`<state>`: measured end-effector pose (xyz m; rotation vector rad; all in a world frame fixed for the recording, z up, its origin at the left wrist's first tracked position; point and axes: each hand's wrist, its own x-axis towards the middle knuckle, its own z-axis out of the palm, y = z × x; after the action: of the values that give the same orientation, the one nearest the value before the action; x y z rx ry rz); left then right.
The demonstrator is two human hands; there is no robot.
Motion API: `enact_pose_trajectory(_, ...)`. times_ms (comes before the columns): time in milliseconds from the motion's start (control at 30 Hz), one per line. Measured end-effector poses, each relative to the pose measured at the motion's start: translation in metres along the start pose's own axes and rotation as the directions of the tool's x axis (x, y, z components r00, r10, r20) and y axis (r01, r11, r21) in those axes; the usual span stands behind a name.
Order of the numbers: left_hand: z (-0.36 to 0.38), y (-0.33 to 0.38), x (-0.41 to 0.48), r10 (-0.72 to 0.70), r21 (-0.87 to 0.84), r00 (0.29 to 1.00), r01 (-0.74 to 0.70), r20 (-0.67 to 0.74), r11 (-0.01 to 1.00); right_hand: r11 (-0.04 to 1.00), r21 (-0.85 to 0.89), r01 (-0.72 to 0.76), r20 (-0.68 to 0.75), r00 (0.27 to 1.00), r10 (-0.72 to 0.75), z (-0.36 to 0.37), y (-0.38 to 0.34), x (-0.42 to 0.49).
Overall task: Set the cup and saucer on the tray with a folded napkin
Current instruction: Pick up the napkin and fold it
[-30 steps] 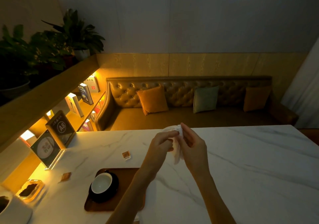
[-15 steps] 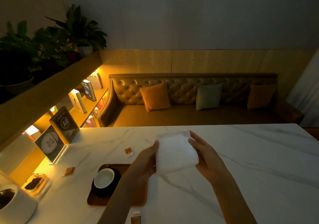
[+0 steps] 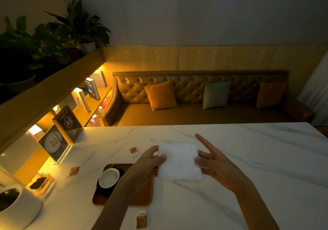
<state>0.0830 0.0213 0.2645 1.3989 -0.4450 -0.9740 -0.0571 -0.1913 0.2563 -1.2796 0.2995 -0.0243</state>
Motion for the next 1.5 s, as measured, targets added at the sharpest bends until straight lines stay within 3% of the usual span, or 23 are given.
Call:
enact_pose_trajectory(67, -0.002, 0.0, -0.001, -0.001, 0.012, 1.0, 0.001, -0.006, 1.0, 0.996, -0.087, 0.025, -0.039, 0.999, -0.029, 0.003, -0.001, 0.001)
enact_pose_trajectory(300, -0.008, 0.006, -0.008, 0.097, 0.139, 0.995, -0.098, 0.016, 0.985, 0.996, -0.013, 0.087, -0.089, 0.992, -0.087, 0.006, -0.002, 0.002)
enact_pose_trajectory(567, -0.007, 0.012, -0.017, 0.272, 0.136, 0.962, -0.274, 0.038, 0.952, 0.977, -0.04, 0.21, -0.099, 0.972, -0.213, 0.01, -0.015, -0.005)
enact_pose_trajectory(800, -0.005, 0.022, -0.03, 0.461, 0.223, 0.886, -0.462, 0.058, 0.859, 0.897, -0.221, 0.383, -0.1, 0.906, -0.412, 0.021, -0.036, -0.023)
enact_pose_trajectory(1067, 0.0, 0.037, -0.045, 0.576, 0.263, 0.778, -0.627, 0.249, 0.733, 0.829, -0.292, 0.477, -0.042, 0.859, -0.51, 0.025, -0.048, -0.032)
enact_pose_trajectory(1133, -0.001, 0.037, -0.043, 0.597, 0.259, 0.761, -0.649, 0.255, 0.716, 0.833, -0.293, 0.469, -0.059, 0.861, -0.506, 0.024, -0.047, -0.032)
enact_pose_trajectory(1200, -0.003, 0.031, -0.037, 0.558, 0.206, 0.806, -0.591, 0.199, 0.78, 0.863, -0.265, 0.43, -0.069, 0.885, -0.461, 0.021, -0.045, -0.031)
enact_pose_trajectory(1333, -0.008, 0.012, -0.029, 0.412, -0.043, 0.899, -0.41, 0.147, 0.911, 0.965, -0.03, 0.259, -0.063, 0.963, -0.261, 0.012, -0.033, -0.03)
enact_pose_trajectory(1500, -0.004, -0.003, -0.03, 0.387, 0.03, 0.922, -0.387, 0.005, 0.922, 0.972, -0.176, 0.153, -0.035, 0.986, -0.162, 0.016, -0.015, -0.029)
